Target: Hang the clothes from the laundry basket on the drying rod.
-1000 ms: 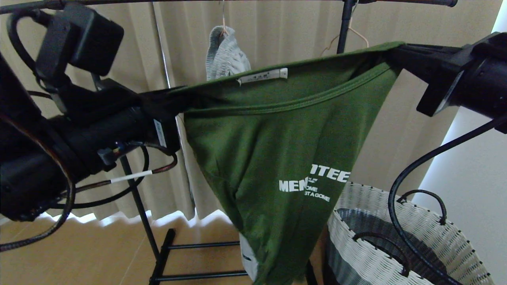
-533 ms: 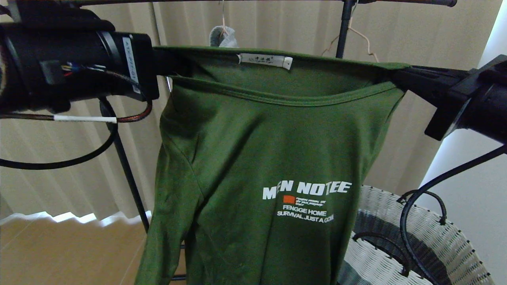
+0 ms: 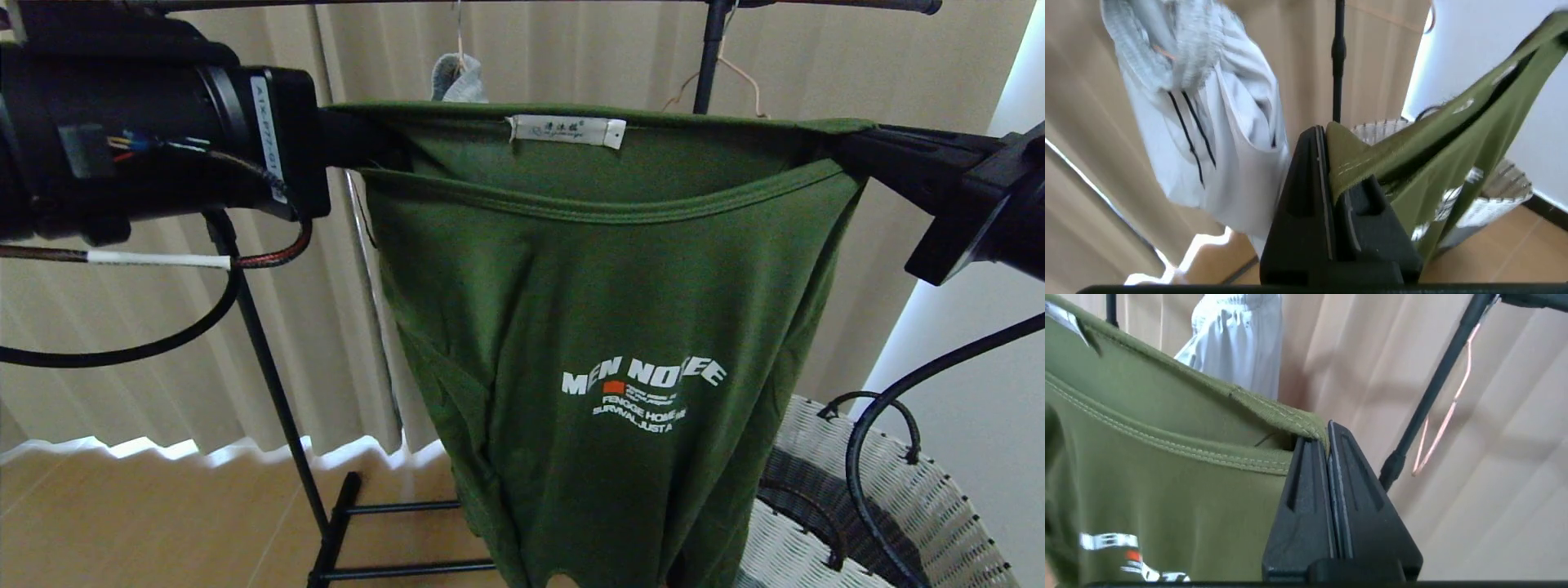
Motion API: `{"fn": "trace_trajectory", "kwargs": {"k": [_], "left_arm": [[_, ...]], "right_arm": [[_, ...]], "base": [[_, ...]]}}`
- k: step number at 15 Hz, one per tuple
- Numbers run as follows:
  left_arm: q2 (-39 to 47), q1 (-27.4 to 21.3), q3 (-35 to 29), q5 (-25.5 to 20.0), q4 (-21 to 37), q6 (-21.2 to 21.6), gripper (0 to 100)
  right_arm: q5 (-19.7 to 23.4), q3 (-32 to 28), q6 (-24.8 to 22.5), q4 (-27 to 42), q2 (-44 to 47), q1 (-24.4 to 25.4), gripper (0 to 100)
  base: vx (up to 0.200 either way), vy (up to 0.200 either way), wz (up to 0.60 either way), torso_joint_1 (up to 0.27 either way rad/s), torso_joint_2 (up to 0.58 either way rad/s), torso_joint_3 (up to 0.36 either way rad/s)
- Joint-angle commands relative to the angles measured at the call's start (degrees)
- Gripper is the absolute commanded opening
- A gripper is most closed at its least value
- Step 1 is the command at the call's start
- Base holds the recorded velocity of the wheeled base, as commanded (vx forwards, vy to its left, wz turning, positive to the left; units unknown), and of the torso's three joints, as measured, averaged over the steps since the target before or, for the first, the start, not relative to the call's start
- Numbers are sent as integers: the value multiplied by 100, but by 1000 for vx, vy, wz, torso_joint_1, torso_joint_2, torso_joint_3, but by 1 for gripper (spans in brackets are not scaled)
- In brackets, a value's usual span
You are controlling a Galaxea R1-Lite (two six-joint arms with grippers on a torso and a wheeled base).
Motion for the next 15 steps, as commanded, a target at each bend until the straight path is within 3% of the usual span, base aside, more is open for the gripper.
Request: {"fn": "trace_trajectory", "kwargs": {"k": [1, 4, 7, 10, 12, 14, 15], "left_arm": [[-75, 12, 273, 8, -18, 1, 0], [39, 99, 290, 25, -141, 1, 0], [602, 222, 132, 298, -871, 1, 0], [1296, 222, -140, 649, -1556, -78, 0], [1577, 222, -290, 658, -1697, -95, 0], [1788, 222, -518, 658, -1714, -113, 0], [1779, 214, -553, 649, -1706, -130, 0]], "right_arm": [[-4, 4, -1, 8, -11, -111, 0], [23, 22, -10, 360, -345, -199, 0], [67, -13, 8, 1168, -837, -155, 0], [172, 92, 34, 1476, -1110, 337, 0], [445, 250, 183, 1423, -1118, 381, 0], [1148, 400, 175, 1432, -1180, 381, 0], [1218, 400, 175, 1432, -1171, 372, 0]], "base": [[0, 0, 0, 0, 0, 0], [0, 0, 0, 0, 0, 0], [0, 0, 0, 0, 0, 0], [0, 0, 0, 0, 0, 0], [0, 0, 0, 0, 0, 0], [0, 0, 0, 0, 0, 0], [0, 0, 0, 0, 0, 0]]}}
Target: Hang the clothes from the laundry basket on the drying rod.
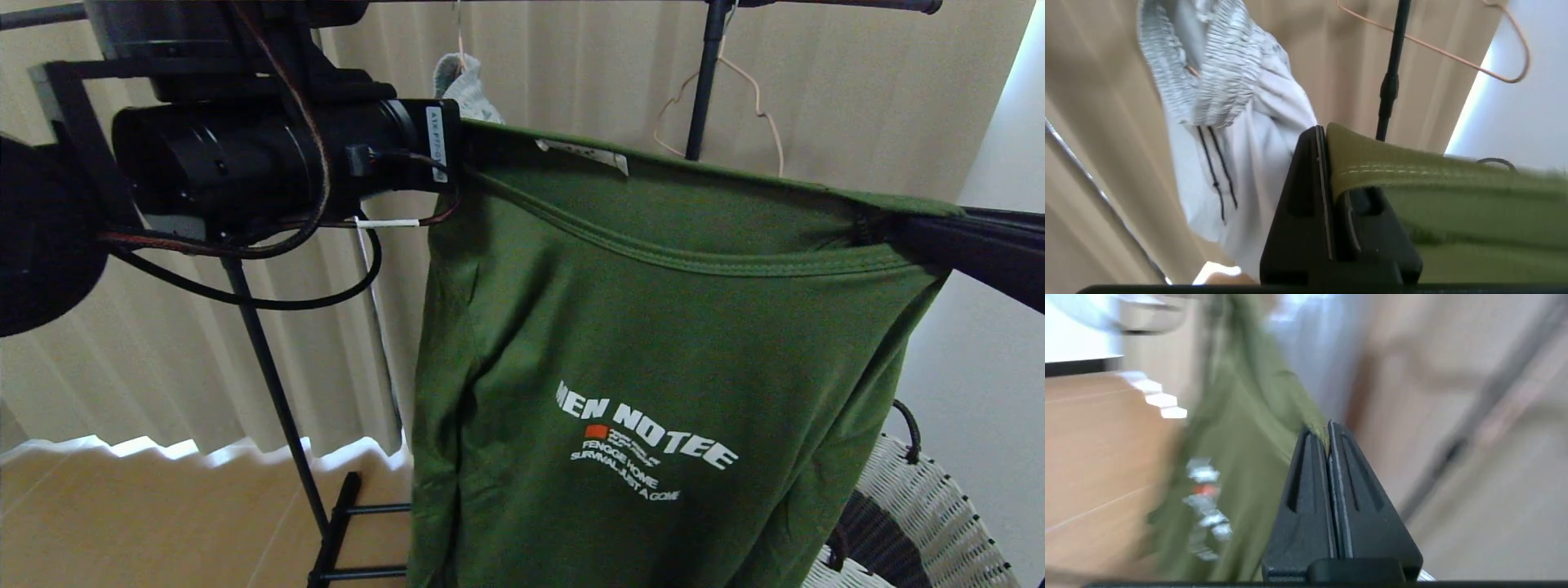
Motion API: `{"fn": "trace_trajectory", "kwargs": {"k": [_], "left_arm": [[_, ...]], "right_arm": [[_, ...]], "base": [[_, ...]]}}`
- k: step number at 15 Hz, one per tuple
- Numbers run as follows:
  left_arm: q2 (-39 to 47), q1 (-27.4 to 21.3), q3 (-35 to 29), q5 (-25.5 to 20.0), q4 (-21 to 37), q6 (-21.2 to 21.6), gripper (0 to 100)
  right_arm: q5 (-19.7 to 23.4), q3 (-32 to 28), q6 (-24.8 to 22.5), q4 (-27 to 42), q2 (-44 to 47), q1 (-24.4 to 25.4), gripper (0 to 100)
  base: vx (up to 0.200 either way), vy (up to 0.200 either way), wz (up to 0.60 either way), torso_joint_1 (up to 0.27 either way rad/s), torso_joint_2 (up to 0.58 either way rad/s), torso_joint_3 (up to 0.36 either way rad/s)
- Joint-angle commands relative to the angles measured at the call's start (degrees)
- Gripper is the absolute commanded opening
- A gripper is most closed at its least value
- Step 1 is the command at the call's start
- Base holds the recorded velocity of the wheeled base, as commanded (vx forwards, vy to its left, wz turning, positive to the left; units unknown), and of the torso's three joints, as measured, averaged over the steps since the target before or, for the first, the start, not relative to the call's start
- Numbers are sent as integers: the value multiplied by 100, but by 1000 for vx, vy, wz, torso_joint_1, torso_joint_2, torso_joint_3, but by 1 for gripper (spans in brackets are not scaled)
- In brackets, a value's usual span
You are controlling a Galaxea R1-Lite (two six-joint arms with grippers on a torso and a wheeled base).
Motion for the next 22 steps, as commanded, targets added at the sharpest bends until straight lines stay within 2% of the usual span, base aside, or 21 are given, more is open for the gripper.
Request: {"fn": "trace_trajectory", "kwargs": {"k": [1, 4, 6, 7, 9, 10, 11, 13, 15, 19, 22], "left_arm": [[187, -9, -90, -8, 1, -2, 0], [-59, -9, 6, -8, 63, -2, 0], [-666, -9, 314, -87, 590, 15, 0], [-780, -9, 367, -122, 766, 15, 0], [-1395, 96, 543, -737, 1513, -2, 0], [-1518, 114, 569, -895, 1654, -2, 0], [-1808, 114, 578, -1247, 2005, -2, 0], [-2151, 114, 604, -1748, 2348, 6, 0], [-2512, 78, 947, -2231, 2462, 42, 0], [-2819, -273, 1395, -2381, 2453, 42, 0], [-2793, -291, 1439, -2346, 2401, 50, 0]], "right_arm": [[26, 45, -17, 3, -35, -5, 0], [-27, 36, -26, 39, 53, -233, 0], [-10, -78, -26, -137, 440, -884, 0], [-10, -131, -26, -216, 545, -980, 0], [-18, -333, -17, -911, 1152, -1244, 0], [-18, -377, -17, -1060, 1284, -1270, 0], [-10, -518, 0, -1385, 1591, -1279, 0], [8, -720, 88, -1684, 1978, -1279, 0], [26, -1019, 308, -1921, 2400, -1279, 0], [34, -1247, 457, -2167, 2778, -1279, 0], [-36, -1247, 440, -2124, 2681, -1279, 0]], "base": [[0, 0, 0, 0, 0, 0], [0, 0, 0, 0, 0, 0], [0, 0, 0, 0, 0, 0], [0, 0, 0, 0, 0, 0], [0, 0, 0, 0, 0, 0], [0, 0, 0, 0, 0, 0], [0, 0, 0, 0, 0, 0], [0, 0, 0, 0, 0, 0], [0, 0, 0, 0, 0, 0], [0, 0, 0, 0, 0, 0], [0, 0, 0, 0, 0, 0]]}}
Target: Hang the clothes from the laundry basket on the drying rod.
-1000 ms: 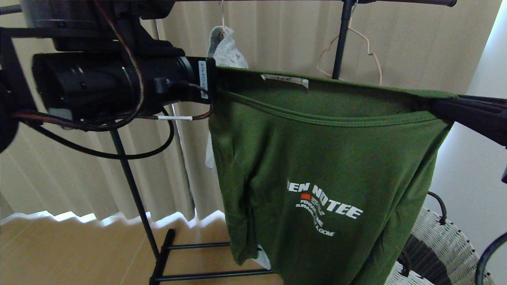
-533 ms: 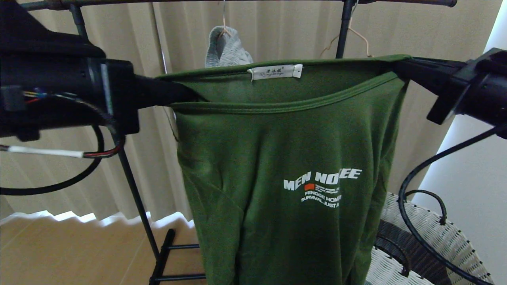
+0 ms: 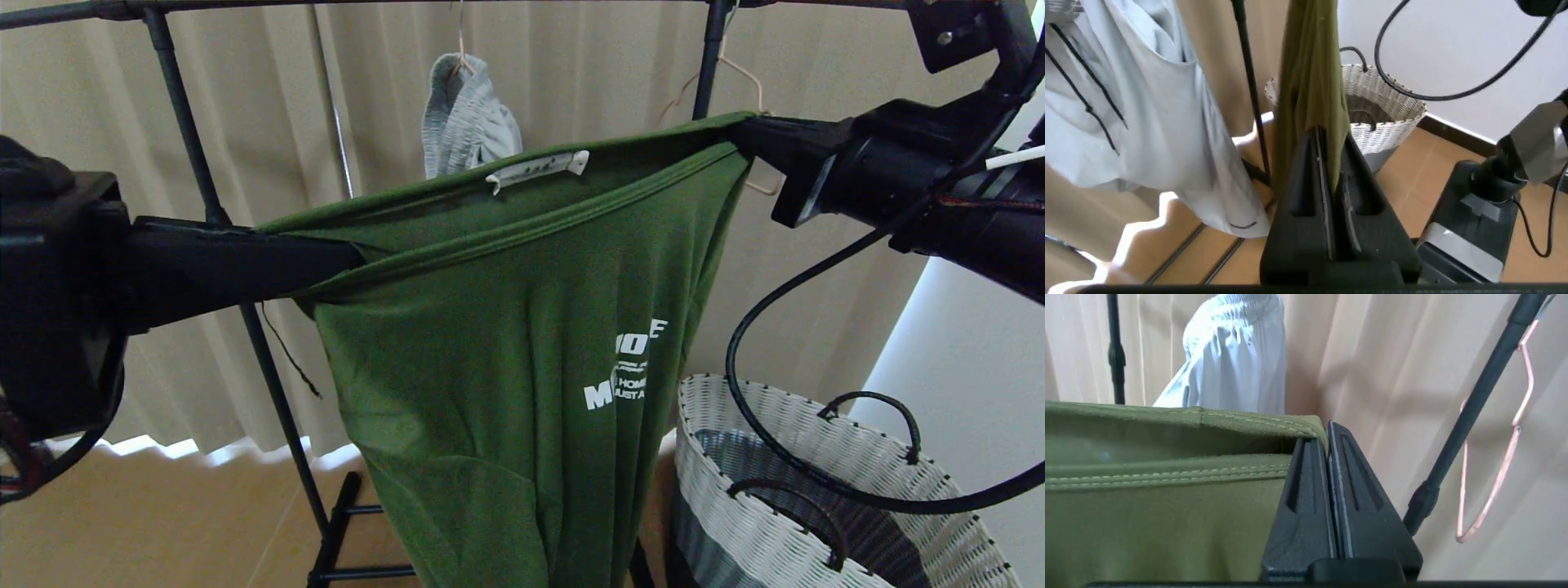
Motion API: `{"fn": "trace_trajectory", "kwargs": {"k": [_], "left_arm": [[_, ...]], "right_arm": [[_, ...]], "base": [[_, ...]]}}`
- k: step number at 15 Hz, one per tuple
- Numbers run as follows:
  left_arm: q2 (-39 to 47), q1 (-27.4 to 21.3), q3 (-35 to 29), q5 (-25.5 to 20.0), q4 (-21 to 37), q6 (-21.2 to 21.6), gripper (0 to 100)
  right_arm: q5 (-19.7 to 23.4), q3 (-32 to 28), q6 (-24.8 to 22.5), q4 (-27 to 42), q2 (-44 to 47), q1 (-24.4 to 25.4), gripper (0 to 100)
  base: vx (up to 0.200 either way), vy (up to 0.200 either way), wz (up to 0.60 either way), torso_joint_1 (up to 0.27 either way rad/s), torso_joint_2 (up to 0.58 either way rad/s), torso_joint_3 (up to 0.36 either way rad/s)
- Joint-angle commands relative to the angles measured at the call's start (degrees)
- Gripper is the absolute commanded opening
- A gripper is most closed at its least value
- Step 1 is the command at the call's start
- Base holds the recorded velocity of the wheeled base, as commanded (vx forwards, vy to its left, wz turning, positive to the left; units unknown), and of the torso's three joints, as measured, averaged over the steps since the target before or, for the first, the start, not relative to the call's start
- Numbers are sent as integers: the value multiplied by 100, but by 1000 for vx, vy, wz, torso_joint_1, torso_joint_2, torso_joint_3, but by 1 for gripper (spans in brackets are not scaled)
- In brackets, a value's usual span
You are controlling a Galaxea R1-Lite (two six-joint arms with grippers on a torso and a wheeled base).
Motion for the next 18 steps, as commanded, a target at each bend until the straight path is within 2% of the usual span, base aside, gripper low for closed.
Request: {"fn": "trace_trajectory", "kwargs": {"k": [1, 4, 5, 7, 9, 12, 18], "left_arm": [[-20, 17, -26, 42, -23, 6, 0], [551, 17, -448, 1563, -67, -20, 0], [744, 17, -544, 1906, -287, 6, 0], [1026, 17, -474, 2319, -875, -11, 0], [1237, 17, -325, 2688, -1130, -29, 0], [1298, -62, -342, 2758, -1447, 6, 0], [1131, -150, -325, 2749, -1438, 50, 0]], "right_arm": [[-45, 16, -12, 58, -75, -12, 0], [-159, -10, -56, 542, -550, -91, 0], [-159, -1, -56, 805, -769, -91, 0], [-168, 192, -56, 1456, -1314, -108, 0], [-159, 447, -56, 1754, -1604, -91, 0], [-168, 640, -56, 1719, -1648, -91, 0], [-159, 587, -56, 1737, -1657, -91, 0]], "base": [[0, 0, 0, 0, 0, 0], [0, 0, 0, 0, 0, 0], [0, 0, 0, 0, 0, 0], [0, 0, 0, 0, 0, 0], [0, 0, 0, 0, 0, 0], [0, 0, 0, 0, 0, 0], [0, 0, 0, 0, 0, 0]]}}
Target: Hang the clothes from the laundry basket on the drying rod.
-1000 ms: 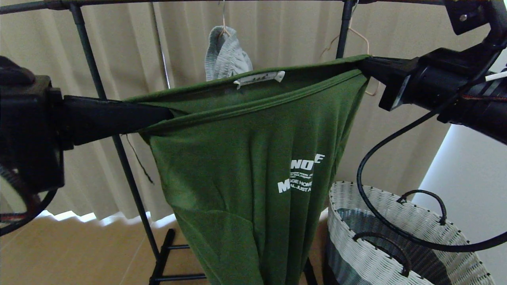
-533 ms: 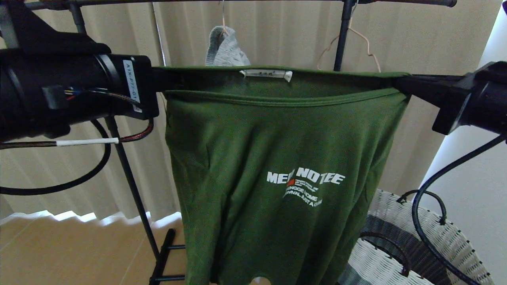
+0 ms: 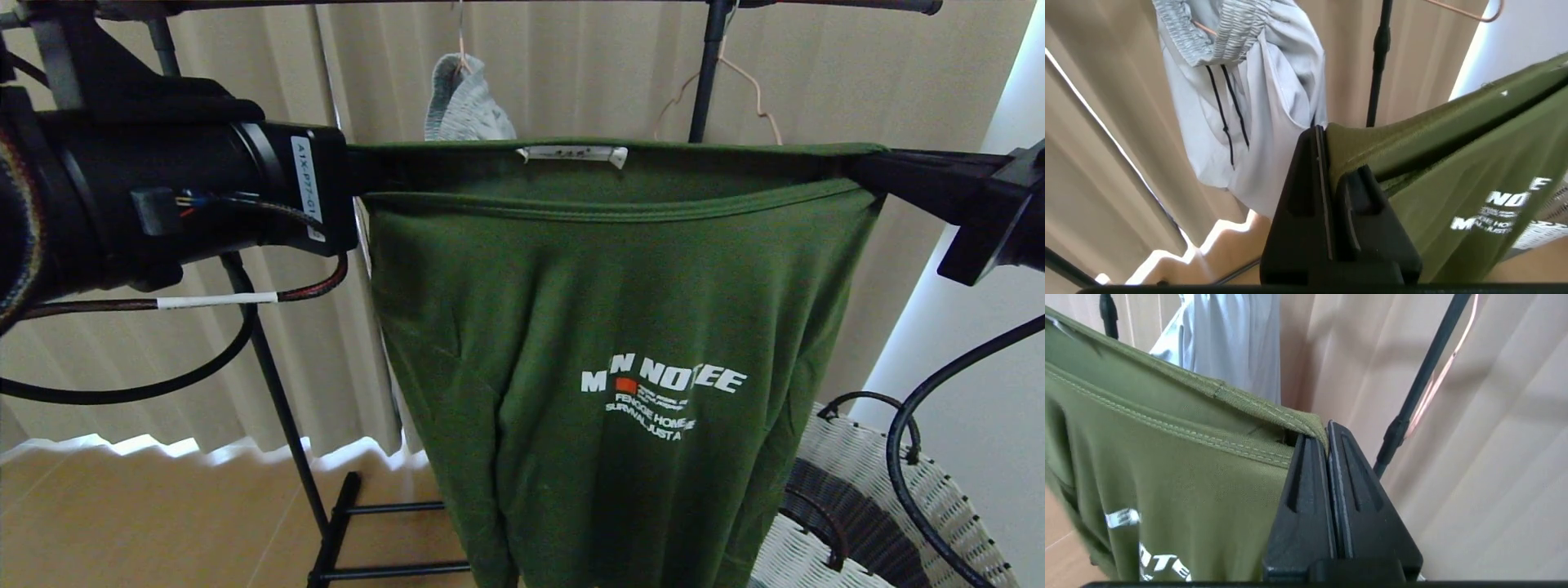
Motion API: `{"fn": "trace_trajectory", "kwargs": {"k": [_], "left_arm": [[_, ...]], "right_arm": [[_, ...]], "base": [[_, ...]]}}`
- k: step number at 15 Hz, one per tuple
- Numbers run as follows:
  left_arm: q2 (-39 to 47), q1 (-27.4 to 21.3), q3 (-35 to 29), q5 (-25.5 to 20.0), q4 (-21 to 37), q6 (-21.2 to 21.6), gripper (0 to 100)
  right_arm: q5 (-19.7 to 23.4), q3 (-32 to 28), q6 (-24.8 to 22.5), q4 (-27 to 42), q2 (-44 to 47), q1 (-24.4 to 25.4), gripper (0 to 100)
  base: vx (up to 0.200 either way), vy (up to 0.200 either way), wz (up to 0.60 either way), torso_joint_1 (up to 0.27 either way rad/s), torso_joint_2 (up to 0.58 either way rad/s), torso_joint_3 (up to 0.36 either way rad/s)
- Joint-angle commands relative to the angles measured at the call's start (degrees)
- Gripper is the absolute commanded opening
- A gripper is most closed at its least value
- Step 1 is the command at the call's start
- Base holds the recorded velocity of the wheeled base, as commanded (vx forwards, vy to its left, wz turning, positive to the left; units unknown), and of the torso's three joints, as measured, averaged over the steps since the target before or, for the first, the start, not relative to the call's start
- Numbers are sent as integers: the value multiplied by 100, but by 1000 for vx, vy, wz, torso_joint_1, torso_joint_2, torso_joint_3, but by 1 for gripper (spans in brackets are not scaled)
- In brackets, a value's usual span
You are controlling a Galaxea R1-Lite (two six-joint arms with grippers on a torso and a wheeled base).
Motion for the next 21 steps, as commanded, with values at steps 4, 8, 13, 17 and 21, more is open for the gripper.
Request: {"fn": "trace_trajectory", "kwargs": {"k": [4, 8, 13, 17, 21], "left_arm": [[-35, -5, 3, -1, 3, 81, 0], [-35, -5, 12, -1, 3, 81, 0], [-35, 31, 56, 8, -6, 90, 0], [-106, 444, 153, 17, -15, 125, 0], [-97, 496, 153, 17, -15, 116, 0]], "right_arm": [[8, 29, -1, 7, -46, 2, 0], [8, 2, -1, 16, -55, 2, 0], [26, 125, 16, -37, -64, 2, 100], [149, 257, 69, -54, -248, 28, 100], [658, 530, 122, -54, -521, 28, 100]], "base": [[0, 0, 0, 0, 0, 0], [0, 0, 0, 0, 0, 0], [0, 0, 0, 0, 0, 0], [0, 0, 0, 0, 0, 0], [0, 0, 0, 0, 0, 0]]}}
